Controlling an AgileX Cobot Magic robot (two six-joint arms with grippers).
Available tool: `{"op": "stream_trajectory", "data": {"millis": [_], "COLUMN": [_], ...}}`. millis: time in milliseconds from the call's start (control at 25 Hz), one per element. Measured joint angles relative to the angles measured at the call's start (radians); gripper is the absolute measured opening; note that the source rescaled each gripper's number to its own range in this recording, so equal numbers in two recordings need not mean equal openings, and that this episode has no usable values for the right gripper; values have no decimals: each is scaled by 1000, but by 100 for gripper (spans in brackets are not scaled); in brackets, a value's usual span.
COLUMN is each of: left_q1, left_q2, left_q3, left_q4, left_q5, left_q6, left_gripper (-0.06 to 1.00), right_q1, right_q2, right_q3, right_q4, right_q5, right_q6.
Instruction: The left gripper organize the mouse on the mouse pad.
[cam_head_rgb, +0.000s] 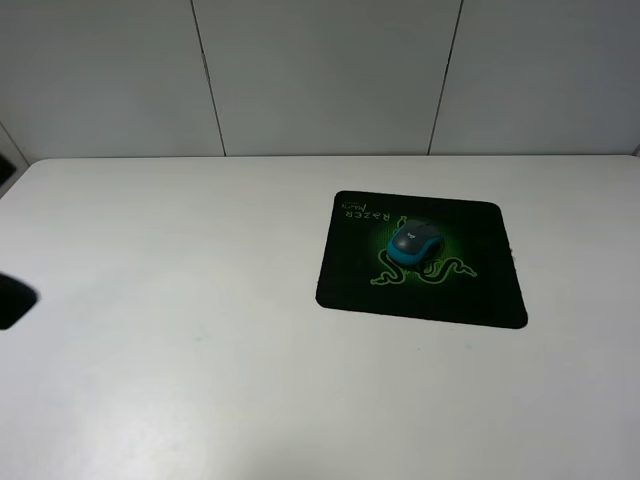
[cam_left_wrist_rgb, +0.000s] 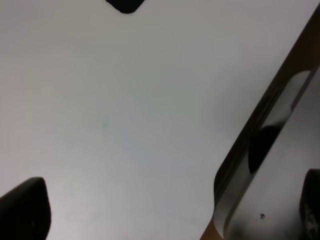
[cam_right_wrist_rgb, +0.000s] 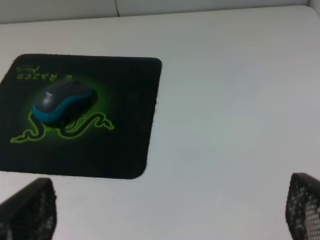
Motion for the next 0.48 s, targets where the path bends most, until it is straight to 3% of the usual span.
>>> {"op": "stream_trajectory", "data": {"millis": [280, 480], "left_q1": [5, 141], "left_q2": [-318, -506], "left_q3": [147, 235], "left_q4": [2, 7], "left_q5": [-1, -1], "left_q6": [7, -54], "left_gripper": [100, 100], "right_q1": [0, 0], "right_q2": [0, 0], "right_q3": [0, 0], "right_q4": [0, 0], "right_q5": [0, 0], "right_q6": [0, 0]}}
